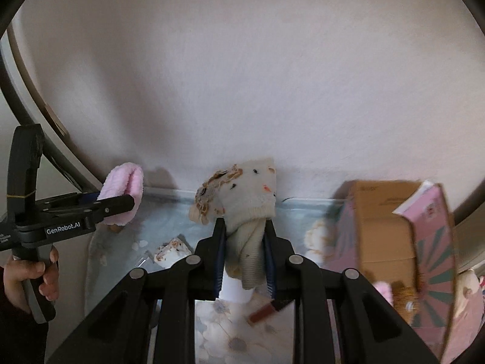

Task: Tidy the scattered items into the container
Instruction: 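Grasp the second pink slipper with the left gripper while the right grasps the white cloth, then carry the pink slipper and white cloth into the box and release both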

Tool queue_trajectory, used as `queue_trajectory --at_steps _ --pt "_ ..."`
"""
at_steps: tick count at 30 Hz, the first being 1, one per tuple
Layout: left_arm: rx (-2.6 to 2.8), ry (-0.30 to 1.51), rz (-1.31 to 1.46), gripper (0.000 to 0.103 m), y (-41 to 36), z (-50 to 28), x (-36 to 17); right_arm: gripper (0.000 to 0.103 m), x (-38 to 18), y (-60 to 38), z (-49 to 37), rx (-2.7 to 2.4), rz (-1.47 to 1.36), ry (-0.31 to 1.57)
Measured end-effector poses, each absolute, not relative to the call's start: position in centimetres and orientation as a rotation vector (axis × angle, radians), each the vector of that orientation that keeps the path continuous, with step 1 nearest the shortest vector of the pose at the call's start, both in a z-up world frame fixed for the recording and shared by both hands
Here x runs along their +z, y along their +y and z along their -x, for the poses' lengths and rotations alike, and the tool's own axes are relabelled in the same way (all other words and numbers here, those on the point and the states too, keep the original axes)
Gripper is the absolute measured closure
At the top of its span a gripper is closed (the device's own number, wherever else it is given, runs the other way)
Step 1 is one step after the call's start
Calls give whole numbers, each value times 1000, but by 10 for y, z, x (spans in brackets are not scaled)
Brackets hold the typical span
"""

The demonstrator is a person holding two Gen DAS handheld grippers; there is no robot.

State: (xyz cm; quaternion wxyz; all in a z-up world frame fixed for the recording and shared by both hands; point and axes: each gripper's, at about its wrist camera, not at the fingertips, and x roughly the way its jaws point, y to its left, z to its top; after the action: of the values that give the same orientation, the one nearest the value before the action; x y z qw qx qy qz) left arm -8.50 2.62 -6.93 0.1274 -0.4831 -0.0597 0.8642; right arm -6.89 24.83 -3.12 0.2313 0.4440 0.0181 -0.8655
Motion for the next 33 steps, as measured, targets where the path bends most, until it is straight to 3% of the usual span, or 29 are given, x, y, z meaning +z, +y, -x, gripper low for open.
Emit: queue_trajectory --at_steps 14,33 --pt "2458 -76 1263 57 153 69 -13 82 20 356 47 -2516 -1166 59" --pt "2296 72 1341 57 320 67 -84 82 -35 457 27 -2465 -1351 79"
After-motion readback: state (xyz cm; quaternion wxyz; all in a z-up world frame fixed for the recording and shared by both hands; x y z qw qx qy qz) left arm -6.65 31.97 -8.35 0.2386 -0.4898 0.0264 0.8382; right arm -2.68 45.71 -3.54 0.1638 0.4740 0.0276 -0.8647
